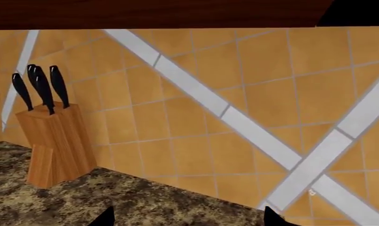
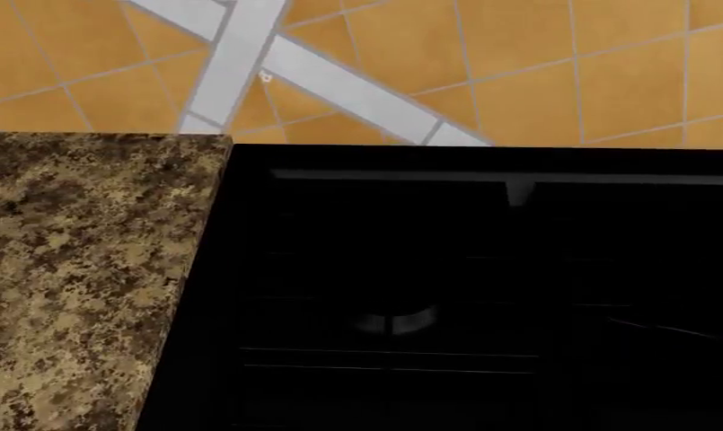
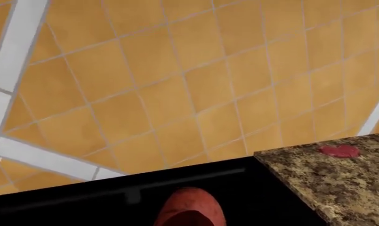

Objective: Pick the sweet potato from the counter and place it in the microwave.

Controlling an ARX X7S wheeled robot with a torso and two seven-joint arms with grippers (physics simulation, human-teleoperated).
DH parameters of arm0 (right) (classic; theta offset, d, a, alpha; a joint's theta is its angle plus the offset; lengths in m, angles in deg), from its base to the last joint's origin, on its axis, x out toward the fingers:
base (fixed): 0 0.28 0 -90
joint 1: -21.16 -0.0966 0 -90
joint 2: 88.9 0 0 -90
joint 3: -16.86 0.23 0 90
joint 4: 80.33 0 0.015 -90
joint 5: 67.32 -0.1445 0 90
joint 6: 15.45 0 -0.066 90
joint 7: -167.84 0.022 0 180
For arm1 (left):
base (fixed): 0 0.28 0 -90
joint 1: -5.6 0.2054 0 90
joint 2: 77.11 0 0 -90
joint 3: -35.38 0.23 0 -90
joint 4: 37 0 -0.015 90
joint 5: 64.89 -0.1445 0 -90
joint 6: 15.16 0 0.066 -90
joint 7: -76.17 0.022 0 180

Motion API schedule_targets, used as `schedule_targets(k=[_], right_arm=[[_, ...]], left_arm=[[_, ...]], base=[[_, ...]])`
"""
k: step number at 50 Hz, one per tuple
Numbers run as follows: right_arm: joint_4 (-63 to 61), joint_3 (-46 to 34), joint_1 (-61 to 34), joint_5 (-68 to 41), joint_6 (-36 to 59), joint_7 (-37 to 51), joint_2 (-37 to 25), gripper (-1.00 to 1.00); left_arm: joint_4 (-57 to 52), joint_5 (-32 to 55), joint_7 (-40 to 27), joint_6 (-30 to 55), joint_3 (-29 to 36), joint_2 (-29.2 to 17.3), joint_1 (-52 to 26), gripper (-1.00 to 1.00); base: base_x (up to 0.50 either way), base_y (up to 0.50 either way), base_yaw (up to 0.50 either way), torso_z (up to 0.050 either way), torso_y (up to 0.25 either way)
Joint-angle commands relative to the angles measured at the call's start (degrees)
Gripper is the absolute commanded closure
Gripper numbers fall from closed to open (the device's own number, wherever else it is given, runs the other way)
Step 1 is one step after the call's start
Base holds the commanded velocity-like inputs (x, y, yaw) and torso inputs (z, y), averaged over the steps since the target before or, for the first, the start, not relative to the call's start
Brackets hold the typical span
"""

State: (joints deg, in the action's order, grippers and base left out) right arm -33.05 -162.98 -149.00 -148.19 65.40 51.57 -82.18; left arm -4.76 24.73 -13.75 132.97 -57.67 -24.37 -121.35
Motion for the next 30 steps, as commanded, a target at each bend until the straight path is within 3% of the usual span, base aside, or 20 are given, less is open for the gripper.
schedule_targets(k=[1,30], right_arm=[[-4.3,4.3,-5.7,0.2,5.9,0.8,-1.7,1.00],[-6.3,15.9,-19.8,-11.8,17.2,-2.9,0.9,1.00]], left_arm=[[0.5,-0.5,0.0,0.9,0.4,1.0,-0.8,-1.00],[0.2,0.0,0.0,2.7,-0.9,2.1,-0.8,-1.00]], base=[[0.00,0.00,0.00,0.000,0.000],[0.00,0.00,0.00,0.000,0.000]])
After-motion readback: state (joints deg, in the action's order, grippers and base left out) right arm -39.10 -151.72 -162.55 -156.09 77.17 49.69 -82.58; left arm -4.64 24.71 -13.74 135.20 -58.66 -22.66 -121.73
